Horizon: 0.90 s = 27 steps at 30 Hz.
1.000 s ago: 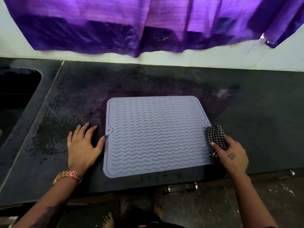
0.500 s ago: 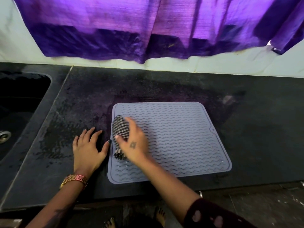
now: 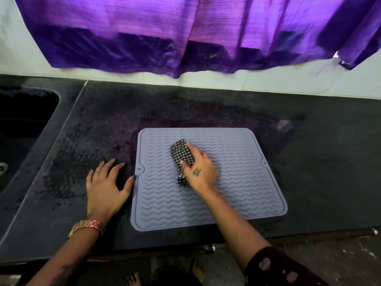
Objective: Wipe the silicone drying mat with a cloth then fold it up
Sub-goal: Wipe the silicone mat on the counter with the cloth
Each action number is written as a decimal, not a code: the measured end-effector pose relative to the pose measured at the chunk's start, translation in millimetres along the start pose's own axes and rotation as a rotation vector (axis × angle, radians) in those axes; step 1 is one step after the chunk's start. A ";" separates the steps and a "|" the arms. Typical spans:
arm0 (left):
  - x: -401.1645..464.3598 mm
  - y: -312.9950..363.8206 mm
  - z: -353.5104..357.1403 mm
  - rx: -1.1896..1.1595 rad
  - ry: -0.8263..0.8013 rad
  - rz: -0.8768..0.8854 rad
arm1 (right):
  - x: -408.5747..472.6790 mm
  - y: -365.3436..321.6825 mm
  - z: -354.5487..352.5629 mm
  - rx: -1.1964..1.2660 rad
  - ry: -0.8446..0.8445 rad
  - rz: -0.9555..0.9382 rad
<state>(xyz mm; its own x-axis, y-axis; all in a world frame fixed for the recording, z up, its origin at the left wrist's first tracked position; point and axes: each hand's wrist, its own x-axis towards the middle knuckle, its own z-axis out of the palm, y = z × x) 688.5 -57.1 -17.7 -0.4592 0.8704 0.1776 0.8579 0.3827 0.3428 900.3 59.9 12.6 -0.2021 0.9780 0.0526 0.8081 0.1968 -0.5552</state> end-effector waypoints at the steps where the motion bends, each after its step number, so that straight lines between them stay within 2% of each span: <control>1: 0.0 -0.2 0.1 -0.001 -0.002 0.000 | 2.8 10.8 -7.3 -0.025 0.019 0.016; 11: 1.0 -0.9 1.3 0.004 -0.004 0.001 | 23.5 122.9 -89.3 -0.152 0.170 0.251; 17: 2.0 -1.0 1.9 0.007 -0.013 -0.006 | 36.0 155.1 -118.2 -0.164 0.221 0.454; 20: 2.2 -0.5 1.6 0.013 -0.011 -0.011 | 38.7 140.8 -111.9 -0.179 0.286 0.447; 23: 3.0 0.5 1.9 0.019 -0.009 -0.014 | 38.0 94.3 -81.9 -0.026 0.329 0.324; 27: 2.7 0.8 1.5 0.022 -0.010 -0.015 | 35.8 6.9 -21.4 0.127 0.160 0.096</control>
<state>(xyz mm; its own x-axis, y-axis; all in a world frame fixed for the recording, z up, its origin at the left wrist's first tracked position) 688.2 -54.0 -18.3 -0.4695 0.8677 0.1631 0.8561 0.4022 0.3247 910.5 97.7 28.4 -0.0290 0.9924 0.1197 0.7412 0.1017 -0.6636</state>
